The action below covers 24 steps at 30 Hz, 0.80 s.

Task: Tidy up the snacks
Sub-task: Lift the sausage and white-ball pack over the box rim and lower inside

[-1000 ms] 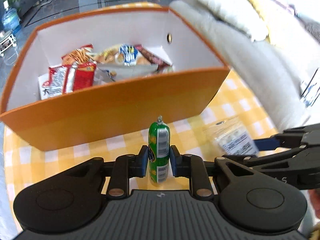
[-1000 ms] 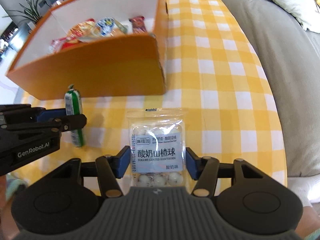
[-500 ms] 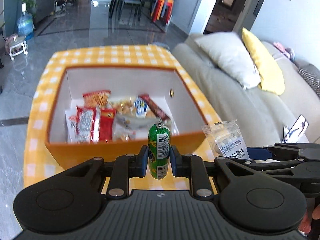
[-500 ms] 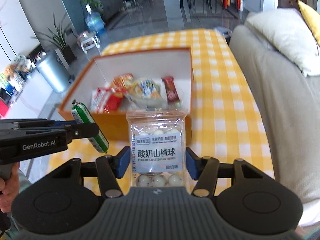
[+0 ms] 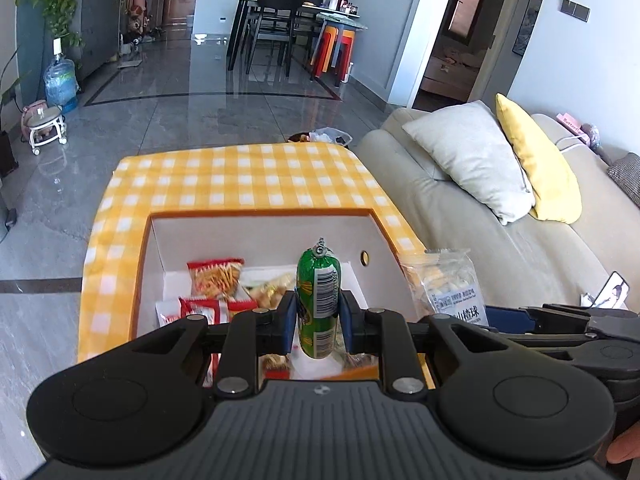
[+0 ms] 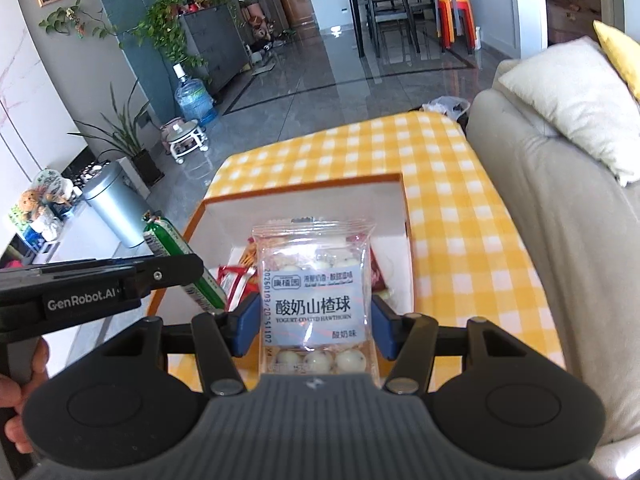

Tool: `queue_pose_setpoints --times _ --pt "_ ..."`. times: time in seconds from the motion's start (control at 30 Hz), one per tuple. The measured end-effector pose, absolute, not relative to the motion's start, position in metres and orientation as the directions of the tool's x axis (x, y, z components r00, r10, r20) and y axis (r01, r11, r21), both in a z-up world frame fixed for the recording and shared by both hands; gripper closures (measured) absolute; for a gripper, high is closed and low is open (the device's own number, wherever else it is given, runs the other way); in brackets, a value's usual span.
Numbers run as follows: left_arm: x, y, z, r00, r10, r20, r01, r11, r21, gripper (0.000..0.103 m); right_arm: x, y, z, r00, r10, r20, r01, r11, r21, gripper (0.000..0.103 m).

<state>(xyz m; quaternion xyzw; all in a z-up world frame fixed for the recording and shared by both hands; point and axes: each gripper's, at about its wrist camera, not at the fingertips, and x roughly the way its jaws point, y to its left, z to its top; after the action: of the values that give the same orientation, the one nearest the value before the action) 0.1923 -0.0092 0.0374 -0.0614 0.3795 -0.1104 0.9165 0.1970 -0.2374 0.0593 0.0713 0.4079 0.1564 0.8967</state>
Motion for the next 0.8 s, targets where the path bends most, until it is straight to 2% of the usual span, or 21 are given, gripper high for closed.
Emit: queue_pose_setpoints --times 0.3,0.8 --pt "0.232 0.002 0.023 0.672 -0.194 -0.715 0.121 0.981 -0.152 0.079 0.239 -0.205 0.045 0.644 0.266 -0.717 -0.227 0.962 0.152 0.048" --pt "0.292 0.009 -0.035 0.586 -0.117 -0.802 0.12 0.991 -0.057 0.079 0.306 -0.179 -0.01 0.594 0.184 -0.783 -0.242 0.969 0.043 0.048"
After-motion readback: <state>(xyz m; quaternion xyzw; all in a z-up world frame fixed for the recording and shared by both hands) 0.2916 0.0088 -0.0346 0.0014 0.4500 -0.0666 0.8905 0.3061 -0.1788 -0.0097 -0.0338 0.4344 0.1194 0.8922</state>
